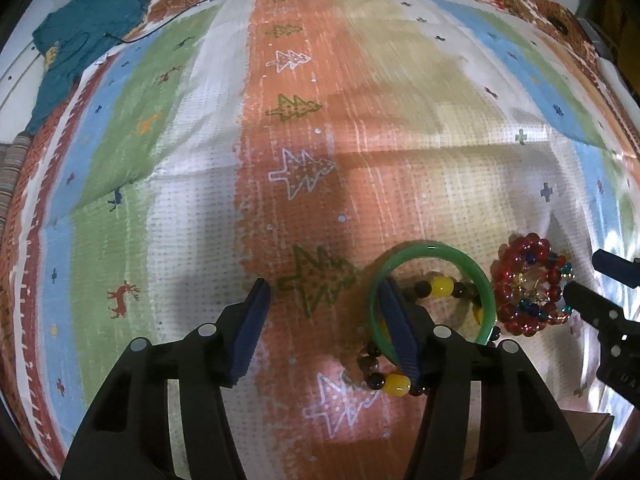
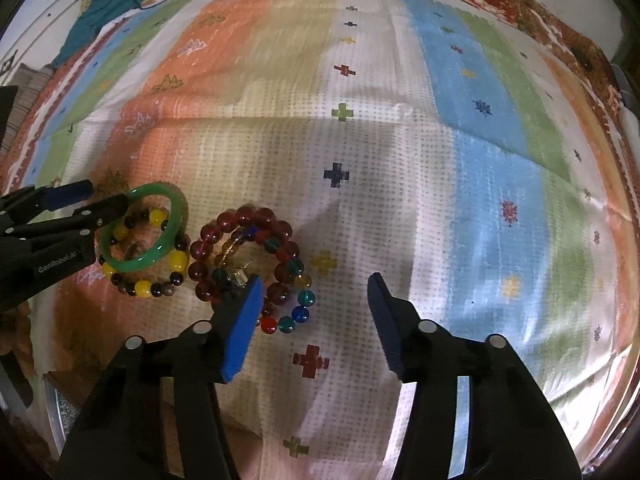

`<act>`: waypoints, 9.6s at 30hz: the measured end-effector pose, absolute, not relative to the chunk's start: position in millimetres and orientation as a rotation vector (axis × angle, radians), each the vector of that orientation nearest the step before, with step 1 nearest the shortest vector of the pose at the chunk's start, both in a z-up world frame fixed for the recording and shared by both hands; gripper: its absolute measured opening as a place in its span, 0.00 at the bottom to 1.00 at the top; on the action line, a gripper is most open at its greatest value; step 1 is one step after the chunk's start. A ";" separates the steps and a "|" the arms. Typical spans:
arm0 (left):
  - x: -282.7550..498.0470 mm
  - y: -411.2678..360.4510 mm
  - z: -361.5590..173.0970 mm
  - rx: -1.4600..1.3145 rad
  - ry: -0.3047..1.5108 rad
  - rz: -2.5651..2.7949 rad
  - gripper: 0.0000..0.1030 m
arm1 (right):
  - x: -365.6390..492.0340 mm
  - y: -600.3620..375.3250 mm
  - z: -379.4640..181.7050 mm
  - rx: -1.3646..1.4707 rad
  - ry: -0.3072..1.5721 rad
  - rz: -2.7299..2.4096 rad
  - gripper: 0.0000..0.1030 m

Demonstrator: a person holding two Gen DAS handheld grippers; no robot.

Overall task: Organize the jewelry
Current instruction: 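Grasp the multicolour bead bracelet with the right tool while the left grasps the green jade bangle, then carry both bracelets over the silver tin and open both tools to release them, then lift both open tools away from the tin toward the remaining bracelets, then grasp the red bead bracelet with the right tool while the left grasps the yellow-black bracelet, then carry both bracelets over the silver tin and open both tools to drop them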

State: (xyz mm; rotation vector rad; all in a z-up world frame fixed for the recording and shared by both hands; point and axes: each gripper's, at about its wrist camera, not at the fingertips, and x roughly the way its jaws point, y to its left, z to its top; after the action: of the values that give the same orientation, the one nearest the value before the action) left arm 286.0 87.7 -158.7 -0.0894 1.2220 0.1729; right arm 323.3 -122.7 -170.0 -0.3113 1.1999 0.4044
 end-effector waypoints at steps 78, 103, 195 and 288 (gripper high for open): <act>155.9 40.2 -28.0 -0.178 0.963 0.140 0.08 | 215.2 -142.4 -59.6 -0.207 0.883 0.551 0.10; 107.9 15.7 -11.2 -0.106 0.902 0.135 0.08 | 166.9 -155.7 -46.1 -0.213 0.822 0.588 0.10; 213.8 80.7 -104.7 -0.111 1.158 0.278 0.80 | 286.1 -138.7 -115.6 -0.236 1.063 0.386 0.74; 207.5 54.9 -46.4 -0.201 0.991 0.096 0.09 | 264.7 -127.7 -83.8 -0.187 0.966 0.553 0.14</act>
State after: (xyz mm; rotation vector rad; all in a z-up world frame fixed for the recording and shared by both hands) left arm 207.5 54.9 -46.4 -0.2011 0.9912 0.0958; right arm 264.7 -127.7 -83.8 -0.1874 0.9661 0.5531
